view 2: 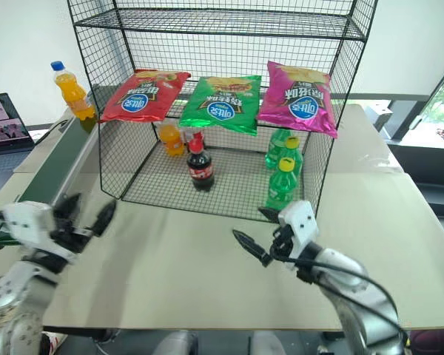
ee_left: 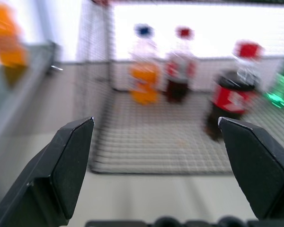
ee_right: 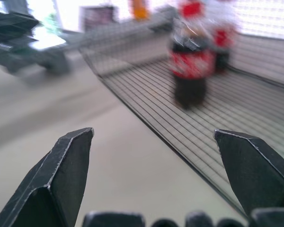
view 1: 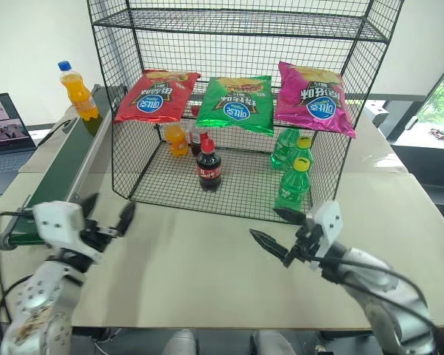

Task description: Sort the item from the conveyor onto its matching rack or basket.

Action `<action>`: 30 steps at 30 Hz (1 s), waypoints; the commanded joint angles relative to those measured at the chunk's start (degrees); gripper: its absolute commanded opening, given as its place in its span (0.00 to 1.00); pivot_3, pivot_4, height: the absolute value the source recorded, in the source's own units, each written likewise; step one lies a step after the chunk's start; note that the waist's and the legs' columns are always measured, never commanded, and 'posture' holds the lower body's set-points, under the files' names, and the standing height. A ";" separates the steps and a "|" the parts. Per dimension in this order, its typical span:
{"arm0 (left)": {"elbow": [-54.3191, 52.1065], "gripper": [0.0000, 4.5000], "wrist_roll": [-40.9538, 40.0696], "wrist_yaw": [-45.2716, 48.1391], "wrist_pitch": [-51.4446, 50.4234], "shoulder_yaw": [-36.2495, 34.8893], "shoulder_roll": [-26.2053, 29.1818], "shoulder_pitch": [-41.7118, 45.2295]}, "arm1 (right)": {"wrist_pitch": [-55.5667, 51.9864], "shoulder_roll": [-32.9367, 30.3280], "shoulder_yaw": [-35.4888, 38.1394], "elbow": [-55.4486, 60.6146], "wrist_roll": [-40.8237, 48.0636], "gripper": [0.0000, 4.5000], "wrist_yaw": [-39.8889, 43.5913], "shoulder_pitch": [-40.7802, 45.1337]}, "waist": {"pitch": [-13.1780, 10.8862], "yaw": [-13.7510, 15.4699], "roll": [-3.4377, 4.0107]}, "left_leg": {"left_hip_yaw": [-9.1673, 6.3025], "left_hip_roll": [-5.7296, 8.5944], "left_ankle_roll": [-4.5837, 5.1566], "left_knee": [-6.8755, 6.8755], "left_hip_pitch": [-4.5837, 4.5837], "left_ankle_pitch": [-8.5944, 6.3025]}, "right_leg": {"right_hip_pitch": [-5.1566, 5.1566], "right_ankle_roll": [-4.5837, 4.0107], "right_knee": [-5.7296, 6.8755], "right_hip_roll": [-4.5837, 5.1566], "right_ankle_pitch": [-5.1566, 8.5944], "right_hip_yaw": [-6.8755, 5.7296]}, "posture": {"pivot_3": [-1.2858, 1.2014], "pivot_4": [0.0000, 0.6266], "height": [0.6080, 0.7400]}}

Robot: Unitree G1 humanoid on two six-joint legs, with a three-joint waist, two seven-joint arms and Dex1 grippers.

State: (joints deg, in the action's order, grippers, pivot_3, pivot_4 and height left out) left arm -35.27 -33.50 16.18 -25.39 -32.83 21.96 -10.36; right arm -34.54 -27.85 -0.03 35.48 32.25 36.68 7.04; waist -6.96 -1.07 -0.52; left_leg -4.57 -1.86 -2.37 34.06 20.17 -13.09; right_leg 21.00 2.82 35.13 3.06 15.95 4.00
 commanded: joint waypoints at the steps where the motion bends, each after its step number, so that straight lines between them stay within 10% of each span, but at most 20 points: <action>1: -0.37 1.00 -2.06 -3.23 -0.66 -6.02 1.21 -0.12 | -2.20 0.14 -2.64 -0.93 4.97 1.00 4.56 7.90 | 0.00 0.03 0.00 | 0.00 0.00 0.01 0.01 -0.02 0.00 | 0.01 -0.03 0.00 0.00 -0.02 -0.01 | 0.52 0.24 0.98; 13: 15.77 1.00 -5.02 -0.04 1.79 -17.18 8.75 4.18 | 3.71 4.73 -9.57 -14.78 3.95 1.00 17.10 26.90 | 0.03 0.05 -0.13 | -0.03 0.00 0.06 0.12 0.02 -0.04 | 0.11 -0.44 0.04 0.00 -0.26 -0.07 | 0.52 0.24 0.98; 30: 29.38 1.00 -2.98 4.10 6.44 -15.46 13.81 8.66 | 2.41 7.52 -8.13 -14.32 7.64 1.00 19.33 33.83 | 0.03 -0.05 -0.14 | -0.01 -0.01 0.05 0.04 0.03 -0.04 | 0.19 -0.47 0.08 0.03 -0.28 -0.08 | 0.52 0.24 0.98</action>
State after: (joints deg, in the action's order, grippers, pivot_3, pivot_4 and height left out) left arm -5.40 -36.70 20.08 -19.83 -48.01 34.54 -2.46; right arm -32.07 -20.70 -9.99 19.21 37.70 56.09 39.19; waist -6.93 -1.12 -0.66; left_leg -4.58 -1.87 -2.33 34.09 20.20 -13.13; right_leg 21.21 2.35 35.22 3.08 15.67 3.92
